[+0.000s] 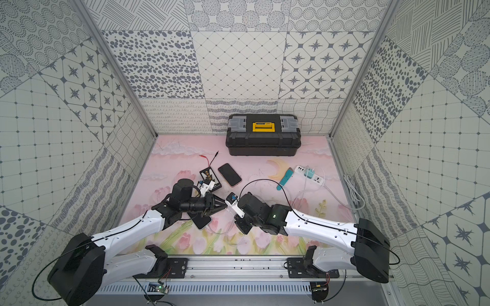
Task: Plug the charging cable into the phone
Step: Pick up the charging cable from the center of the board.
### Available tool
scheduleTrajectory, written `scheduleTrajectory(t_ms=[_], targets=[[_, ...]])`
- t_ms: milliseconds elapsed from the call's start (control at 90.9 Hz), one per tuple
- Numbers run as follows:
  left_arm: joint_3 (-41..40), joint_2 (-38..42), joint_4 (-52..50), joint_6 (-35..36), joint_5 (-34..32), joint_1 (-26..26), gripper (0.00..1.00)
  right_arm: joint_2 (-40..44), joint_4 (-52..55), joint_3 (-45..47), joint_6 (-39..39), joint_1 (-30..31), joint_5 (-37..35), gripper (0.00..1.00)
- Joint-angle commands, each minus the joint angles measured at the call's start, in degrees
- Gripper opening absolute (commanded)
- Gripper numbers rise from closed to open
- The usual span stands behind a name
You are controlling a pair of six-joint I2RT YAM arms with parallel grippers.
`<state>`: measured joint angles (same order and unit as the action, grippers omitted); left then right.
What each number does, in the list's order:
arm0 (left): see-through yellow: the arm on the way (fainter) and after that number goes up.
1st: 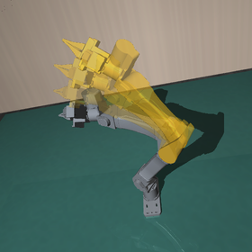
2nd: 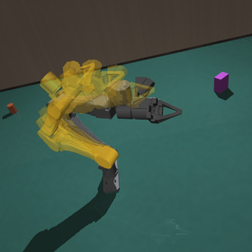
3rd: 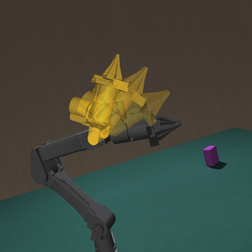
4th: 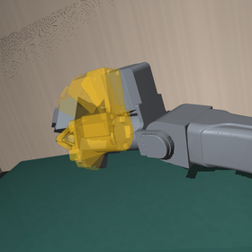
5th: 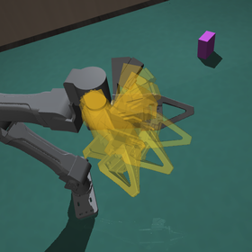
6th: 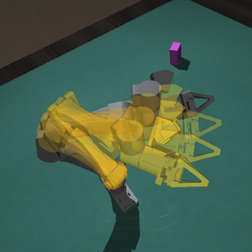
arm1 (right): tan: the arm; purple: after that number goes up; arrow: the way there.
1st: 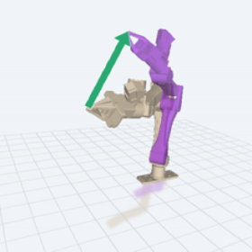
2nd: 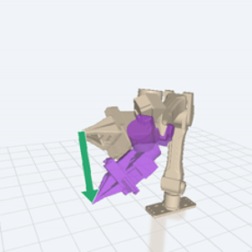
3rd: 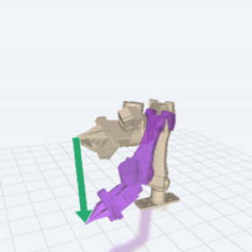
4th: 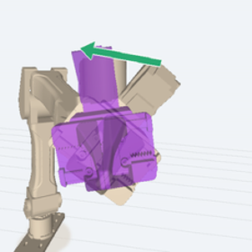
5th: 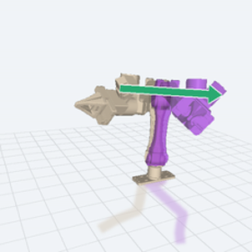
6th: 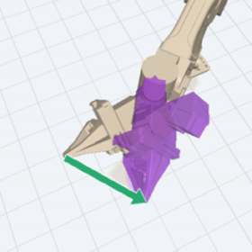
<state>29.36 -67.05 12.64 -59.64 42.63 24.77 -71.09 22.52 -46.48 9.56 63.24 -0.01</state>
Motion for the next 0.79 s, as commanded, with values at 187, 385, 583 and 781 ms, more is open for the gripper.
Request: scheduleTrajectory(t_ms=[187, 385, 583, 781], targets=[[0.3, 1.3, -0.7, 3.0, 3.4, 0.9, 0.25, 0.1, -2.2, -0.6, -0.4, -0.3, 0.3, 0.00], [0.0, 1.6, -1.9, 3.7, 2.6, 1.3, 0.25, -0.1, -2.2, -0.9, -0.3, -0.3, 0.3, 0.00], [0.1, 1.3, -2.9, 4.5, 2.0, 2.0, 0.24, 0.2, -2.2, -0.9, -0.4, -0.3, 0.3, 0.00], [0.2, 1.4, -3.8, 5.2, 1.8, 2.1, 0.19, 0.1, -2.3, -0.8, -0.3, -0.4, 0.3, 0.00]])
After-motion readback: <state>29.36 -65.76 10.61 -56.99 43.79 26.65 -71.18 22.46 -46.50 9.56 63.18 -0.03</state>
